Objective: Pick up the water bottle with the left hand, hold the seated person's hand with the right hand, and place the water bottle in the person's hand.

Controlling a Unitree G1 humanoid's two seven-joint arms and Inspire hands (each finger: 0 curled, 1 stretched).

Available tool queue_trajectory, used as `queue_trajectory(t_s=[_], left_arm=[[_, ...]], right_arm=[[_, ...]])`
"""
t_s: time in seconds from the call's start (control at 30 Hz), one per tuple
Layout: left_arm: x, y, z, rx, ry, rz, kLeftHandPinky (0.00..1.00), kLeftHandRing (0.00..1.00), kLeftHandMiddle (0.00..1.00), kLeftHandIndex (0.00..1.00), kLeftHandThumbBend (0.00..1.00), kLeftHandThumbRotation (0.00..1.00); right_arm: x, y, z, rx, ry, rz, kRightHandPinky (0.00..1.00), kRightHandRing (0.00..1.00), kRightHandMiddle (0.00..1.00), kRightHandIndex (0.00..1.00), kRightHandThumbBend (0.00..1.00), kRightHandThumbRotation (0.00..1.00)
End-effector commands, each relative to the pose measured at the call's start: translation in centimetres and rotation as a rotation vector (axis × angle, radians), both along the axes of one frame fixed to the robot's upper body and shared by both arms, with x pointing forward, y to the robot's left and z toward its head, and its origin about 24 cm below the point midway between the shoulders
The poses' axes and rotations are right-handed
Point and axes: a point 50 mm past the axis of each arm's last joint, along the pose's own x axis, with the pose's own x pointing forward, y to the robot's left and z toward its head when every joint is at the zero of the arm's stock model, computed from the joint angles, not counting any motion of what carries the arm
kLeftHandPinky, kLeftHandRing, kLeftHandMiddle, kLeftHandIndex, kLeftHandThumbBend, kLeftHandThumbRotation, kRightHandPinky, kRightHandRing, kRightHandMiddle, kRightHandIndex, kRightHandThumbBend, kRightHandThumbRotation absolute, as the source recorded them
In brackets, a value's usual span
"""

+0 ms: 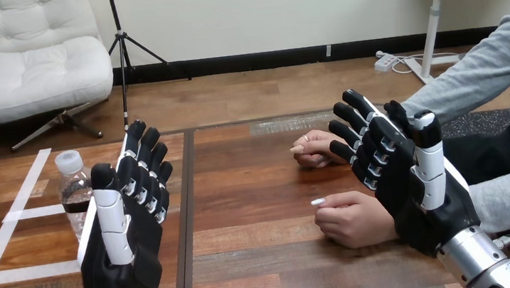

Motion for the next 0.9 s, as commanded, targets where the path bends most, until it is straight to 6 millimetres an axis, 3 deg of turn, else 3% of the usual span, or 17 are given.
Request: queue_trajectory(t_s=[0.0, 0.87], left_arm=[[1.02, -0.10, 1.69, 0.002, -0.083, -0.008, 1.00, 1.00, 1.00, 1.00, 0.83, 1.00], [0.93, -0.08, 2.09, 0.016, -0.098, -0.011, 1.00, 1.00, 1.00, 1.00, 0.85, 1.00]], right_arm=[[0.47, 0.18, 1.79, 0.029, -0.084, -0.003, 1.00, 1.00, 1.00, 1.00, 1.00, 1.00], [0.44, 0.22, 1.76, 0.020, -0.085, -0.002, 1.00, 1.00, 1.00, 1.00, 1.00, 1.00]])
